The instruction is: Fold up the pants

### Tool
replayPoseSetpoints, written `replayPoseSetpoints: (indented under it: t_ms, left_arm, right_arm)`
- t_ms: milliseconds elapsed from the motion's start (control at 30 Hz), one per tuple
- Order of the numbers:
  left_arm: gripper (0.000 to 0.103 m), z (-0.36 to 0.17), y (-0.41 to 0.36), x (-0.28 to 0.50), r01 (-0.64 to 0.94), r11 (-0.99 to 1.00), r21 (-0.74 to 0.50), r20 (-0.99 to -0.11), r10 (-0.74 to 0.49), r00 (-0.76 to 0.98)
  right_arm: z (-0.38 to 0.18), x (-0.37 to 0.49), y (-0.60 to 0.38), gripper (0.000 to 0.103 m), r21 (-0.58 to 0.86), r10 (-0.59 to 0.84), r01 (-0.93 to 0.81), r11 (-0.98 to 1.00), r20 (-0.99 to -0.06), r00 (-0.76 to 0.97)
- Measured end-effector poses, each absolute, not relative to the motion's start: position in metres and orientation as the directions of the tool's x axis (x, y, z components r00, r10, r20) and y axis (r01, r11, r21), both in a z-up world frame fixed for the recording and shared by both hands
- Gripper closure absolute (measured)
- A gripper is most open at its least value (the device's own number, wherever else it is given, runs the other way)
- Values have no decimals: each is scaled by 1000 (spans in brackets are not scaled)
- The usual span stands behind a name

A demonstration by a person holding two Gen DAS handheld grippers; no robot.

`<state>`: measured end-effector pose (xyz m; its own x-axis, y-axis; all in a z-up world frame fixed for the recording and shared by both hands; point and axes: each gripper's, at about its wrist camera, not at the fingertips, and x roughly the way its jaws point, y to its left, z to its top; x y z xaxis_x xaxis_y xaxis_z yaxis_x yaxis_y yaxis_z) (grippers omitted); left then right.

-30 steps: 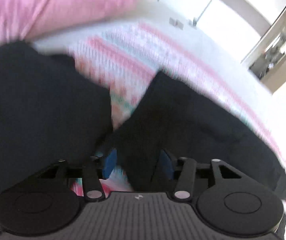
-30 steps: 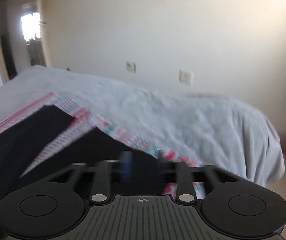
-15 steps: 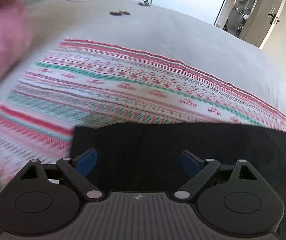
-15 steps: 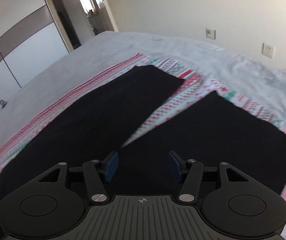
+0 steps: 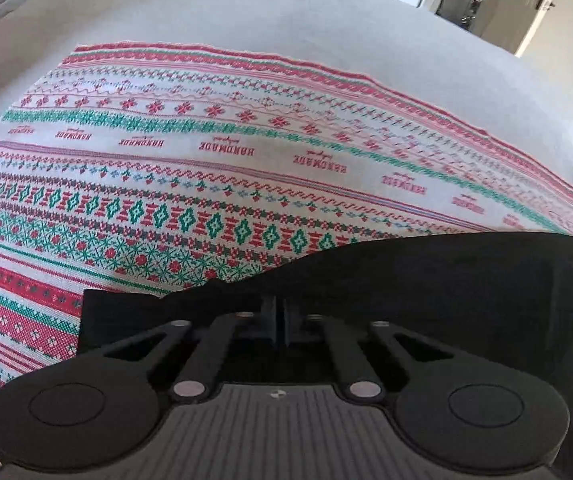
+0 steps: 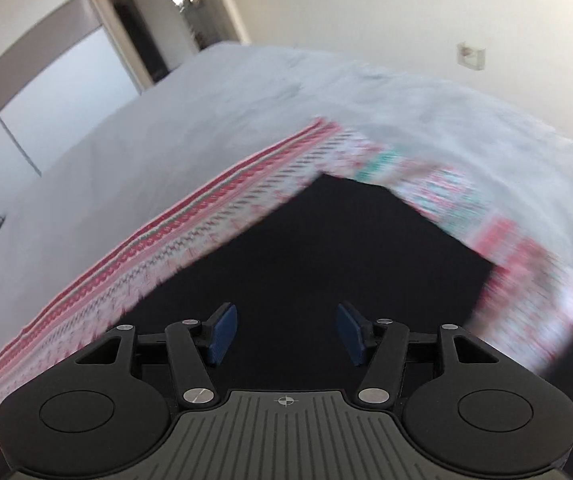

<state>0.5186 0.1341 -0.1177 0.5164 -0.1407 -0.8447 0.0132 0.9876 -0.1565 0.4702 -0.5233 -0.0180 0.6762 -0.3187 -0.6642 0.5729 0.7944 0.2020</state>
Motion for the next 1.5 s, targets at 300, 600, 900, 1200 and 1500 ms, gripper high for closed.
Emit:
replayPoseSetpoints:
  t_ms: [300, 600, 900, 1200, 1500]
  left_arm:
    - [103, -108, 139, 519, 57, 989, -138, -820, -146, 554]
    - [103, -101, 142, 518, 43, 991, -125, -791, -126, 599]
    - [103, -110, 160, 520, -55, 957, -286, -814, -212, 540]
    - [103, -127, 145, 526, -48, 981, -190, -804, -127, 581]
    - [103, -97, 142, 509, -50, 985, -166, -714, -84, 695]
  right_arm:
    - [-54, 578, -559, 46, 117, -399, 661, 741, -715, 574]
    - [-46, 581, -555, 102, -2, -503, 628, 778, -602, 621]
    - [-24, 560, -584, 60, 209, -304, 649, 732, -752, 585]
    - [-66, 610, -533, 89, -57, -487, 638, 768, -700, 523]
    - [-25, 579, -533, 102, -21, -528, 595, 804, -485, 697]
